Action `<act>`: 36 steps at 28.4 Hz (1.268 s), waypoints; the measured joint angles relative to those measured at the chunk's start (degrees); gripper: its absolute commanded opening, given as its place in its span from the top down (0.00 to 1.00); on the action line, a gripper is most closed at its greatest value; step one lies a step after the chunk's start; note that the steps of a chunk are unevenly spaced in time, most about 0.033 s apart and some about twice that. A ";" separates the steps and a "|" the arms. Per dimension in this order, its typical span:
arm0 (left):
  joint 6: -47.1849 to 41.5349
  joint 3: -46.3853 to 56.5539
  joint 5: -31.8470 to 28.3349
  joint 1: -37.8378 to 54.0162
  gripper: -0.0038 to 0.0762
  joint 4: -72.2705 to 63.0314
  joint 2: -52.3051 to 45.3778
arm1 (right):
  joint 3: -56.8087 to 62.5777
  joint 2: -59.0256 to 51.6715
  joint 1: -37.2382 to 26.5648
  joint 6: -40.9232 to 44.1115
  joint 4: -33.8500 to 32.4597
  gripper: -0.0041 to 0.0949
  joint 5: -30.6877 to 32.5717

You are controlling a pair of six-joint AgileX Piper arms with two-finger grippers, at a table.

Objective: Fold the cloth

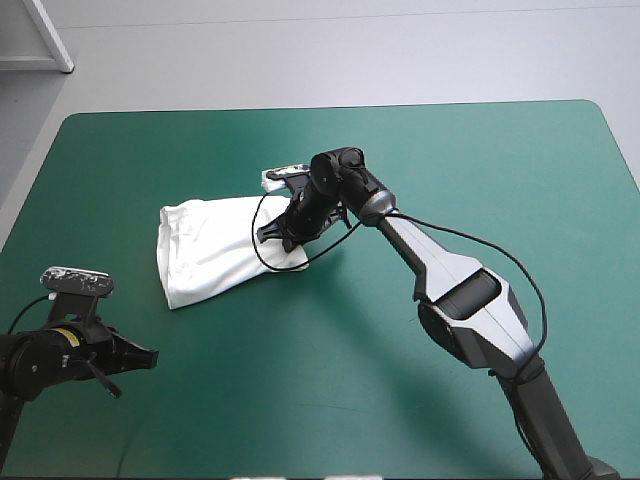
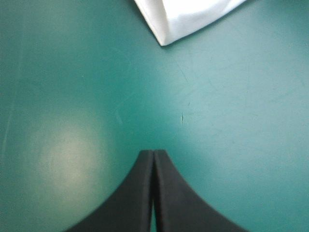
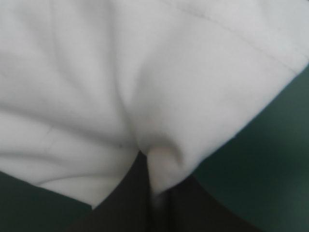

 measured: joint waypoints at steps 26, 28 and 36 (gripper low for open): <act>0.00 0.00 -0.06 0.00 0.96 0.00 0.00 | 41.64 -28.96 -41.72 -1.44 -11.47 0.97 -0.44; 0.00 0.00 -0.06 0.00 0.96 0.00 0.00 | 43.14 -29.31 -45.19 -1.48 -11.32 0.97 -0.51; 0.00 0.00 -0.06 0.00 0.96 0.00 0.00 | 44.78 -29.36 -52.94 -1.97 -8.95 0.73 -0.45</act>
